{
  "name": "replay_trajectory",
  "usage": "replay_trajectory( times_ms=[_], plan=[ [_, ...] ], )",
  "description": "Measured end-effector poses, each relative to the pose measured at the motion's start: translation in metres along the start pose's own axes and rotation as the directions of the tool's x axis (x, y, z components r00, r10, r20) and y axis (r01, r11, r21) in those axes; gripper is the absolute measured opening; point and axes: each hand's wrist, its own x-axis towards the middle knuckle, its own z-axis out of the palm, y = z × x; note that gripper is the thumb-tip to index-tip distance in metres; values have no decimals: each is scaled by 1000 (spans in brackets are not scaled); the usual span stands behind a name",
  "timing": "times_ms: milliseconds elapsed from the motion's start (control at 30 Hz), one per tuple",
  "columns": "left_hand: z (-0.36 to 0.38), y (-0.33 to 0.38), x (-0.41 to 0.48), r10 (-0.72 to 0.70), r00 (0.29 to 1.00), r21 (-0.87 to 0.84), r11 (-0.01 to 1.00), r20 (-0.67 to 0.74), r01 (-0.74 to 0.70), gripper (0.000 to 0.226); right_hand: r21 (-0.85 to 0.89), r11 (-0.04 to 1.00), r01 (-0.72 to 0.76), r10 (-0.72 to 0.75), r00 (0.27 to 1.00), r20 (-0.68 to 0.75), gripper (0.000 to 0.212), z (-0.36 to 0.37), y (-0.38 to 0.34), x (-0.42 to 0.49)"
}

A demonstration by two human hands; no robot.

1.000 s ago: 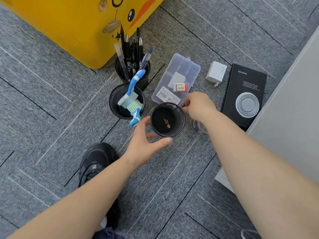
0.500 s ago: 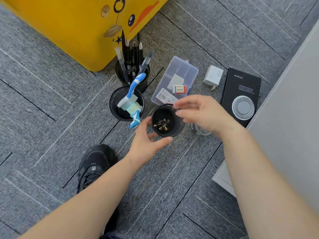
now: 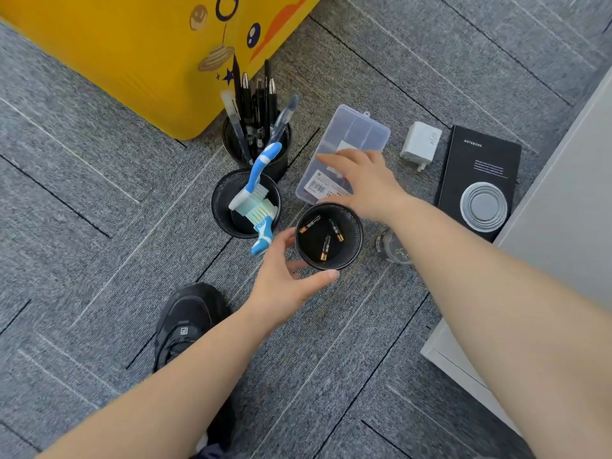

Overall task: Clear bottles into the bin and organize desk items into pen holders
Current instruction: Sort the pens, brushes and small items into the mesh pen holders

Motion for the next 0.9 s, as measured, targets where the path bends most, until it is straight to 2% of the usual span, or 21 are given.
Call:
replay_trajectory(
  times_ms=[167,267,433,533,600,633,700,733,800,900],
  plan=[
    [8,0,-2,1,998,-24,1000,-55,-3,82,11,999,-52,52,998,-43,65,-3,10,-4],
    [10,-3,-2,-3,999,-47,999,-50,1,83,70,992,-108,112,992,-59,66,-5,15,-7],
    [9,-5,-1,-20,999,-59,998,-43,18,88,82,990,-112,119,988,-95,61,5,22,-18],
    [9,-4,0,-26,999,-63,998,-42,23,92,229,955,-191,231,960,-162,56,6,20,-22],
    [10,-3,0,-28,999,-80,996,-33,26,91,504,837,-213,360,908,-214,52,-6,14,-32],
    [10,-3,0,-32,999,-86,996,-29,30,90,675,718,-170,398,895,-199,49,-15,8,-41],
    [10,-2,-1,-42,999,-80,996,-29,40,90,870,491,-44,345,927,-147,45,-30,-5,-63],
    [11,-2,-1,-45,998,-75,996,-33,42,92,897,442,-17,275,954,-117,45,-33,-12,-73],
    [13,-2,0,-45,998,-81,996,-42,42,94,893,448,-29,142,989,-40,46,-30,-26,-87],
    [15,-5,-1,-27,998,-87,996,-61,22,90,795,600,-89,138,990,7,45,-11,-35,-97]
  ],
)
